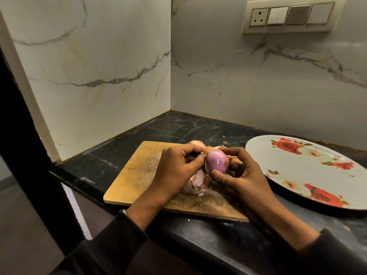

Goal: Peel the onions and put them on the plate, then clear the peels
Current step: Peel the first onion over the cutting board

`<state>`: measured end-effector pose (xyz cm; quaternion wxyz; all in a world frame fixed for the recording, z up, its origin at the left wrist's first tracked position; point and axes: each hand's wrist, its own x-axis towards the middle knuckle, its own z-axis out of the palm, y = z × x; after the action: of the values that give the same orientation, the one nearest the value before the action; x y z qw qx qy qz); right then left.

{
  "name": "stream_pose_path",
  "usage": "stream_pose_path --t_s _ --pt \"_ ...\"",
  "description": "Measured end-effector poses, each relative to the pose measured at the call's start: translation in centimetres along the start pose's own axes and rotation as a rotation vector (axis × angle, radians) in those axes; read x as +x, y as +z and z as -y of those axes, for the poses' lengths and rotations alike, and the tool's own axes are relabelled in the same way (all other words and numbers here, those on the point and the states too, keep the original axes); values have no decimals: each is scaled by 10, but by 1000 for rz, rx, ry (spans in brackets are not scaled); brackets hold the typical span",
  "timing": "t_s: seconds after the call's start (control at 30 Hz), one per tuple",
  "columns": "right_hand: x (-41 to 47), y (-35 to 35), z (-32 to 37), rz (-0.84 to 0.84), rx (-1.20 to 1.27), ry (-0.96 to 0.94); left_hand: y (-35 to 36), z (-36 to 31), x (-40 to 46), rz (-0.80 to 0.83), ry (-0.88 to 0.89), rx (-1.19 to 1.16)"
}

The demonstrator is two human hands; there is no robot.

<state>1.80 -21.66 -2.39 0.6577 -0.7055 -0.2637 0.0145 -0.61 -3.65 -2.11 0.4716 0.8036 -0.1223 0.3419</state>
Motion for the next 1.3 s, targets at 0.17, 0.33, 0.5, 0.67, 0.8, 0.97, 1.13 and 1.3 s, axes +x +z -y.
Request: stream_pose_path --t_s 0.17,0.33,0.5,0.67,0.8,0.97,1.13,1.3 --pt "1 -2 1 7 7 -4 1 1 0 -27 3 11" --pt "3 -2 0 -6 4 -5 1 0 -1 -37 31 79" --pt "1 -1 0 18 -27 8 0 2 0 -79 -16 56" --pt "1 -2 -3 12 29 3 0 5 3 -37 -142 -63" --pt "3 -4 -4 14 79 11 1 6 5 -24 -212 17" --pt "6 -5 -9 -39 264 77 3 12 4 -34 -175 145" --pt "8 -5 -9 -64 382 117 2 10 3 -18 -91 158" --pt "8 -4 -12 -60 241 91 1 1 0 62 -63 -15"
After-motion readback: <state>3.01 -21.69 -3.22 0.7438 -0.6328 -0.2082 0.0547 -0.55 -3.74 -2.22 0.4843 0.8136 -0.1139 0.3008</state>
